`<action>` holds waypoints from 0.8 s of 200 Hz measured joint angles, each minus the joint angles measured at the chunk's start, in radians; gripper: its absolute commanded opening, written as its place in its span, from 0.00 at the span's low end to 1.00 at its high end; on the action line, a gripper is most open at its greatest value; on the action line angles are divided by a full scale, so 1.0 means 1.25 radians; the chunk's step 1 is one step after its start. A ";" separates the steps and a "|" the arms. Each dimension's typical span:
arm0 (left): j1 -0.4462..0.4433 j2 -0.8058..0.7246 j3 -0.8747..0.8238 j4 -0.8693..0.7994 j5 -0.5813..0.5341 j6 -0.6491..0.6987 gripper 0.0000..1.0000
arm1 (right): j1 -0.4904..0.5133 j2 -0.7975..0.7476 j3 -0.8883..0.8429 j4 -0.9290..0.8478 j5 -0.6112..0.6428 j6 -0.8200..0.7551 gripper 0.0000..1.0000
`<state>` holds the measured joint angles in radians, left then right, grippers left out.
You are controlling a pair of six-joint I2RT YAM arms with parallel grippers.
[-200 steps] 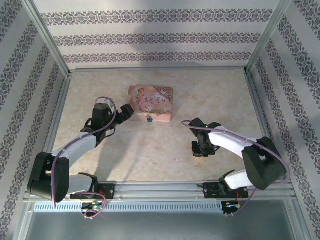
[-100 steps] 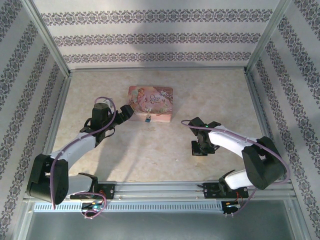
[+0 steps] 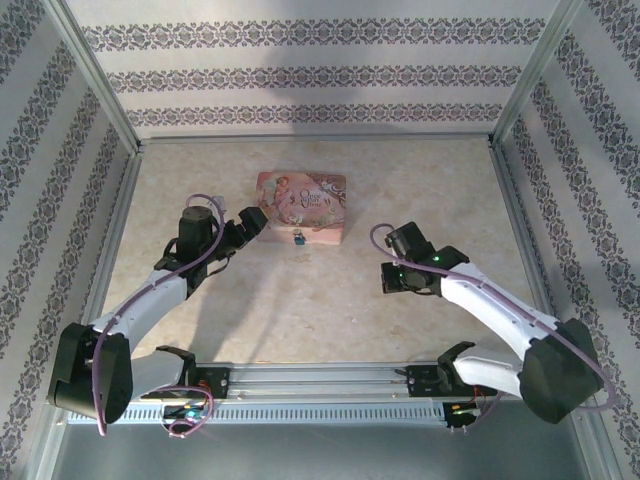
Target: Unlock a padlock with a key
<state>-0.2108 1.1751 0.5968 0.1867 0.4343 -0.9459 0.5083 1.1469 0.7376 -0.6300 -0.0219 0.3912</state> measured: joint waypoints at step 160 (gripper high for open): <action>-0.251 0.228 0.186 0.243 0.069 -0.168 0.55 | 0.118 -0.069 0.017 0.437 -0.028 0.023 0.00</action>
<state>-0.5251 1.4597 0.8291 0.4904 0.5201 -1.1561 0.6556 1.0611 0.7593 -0.0837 -0.0574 0.4202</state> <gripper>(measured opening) 0.574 0.056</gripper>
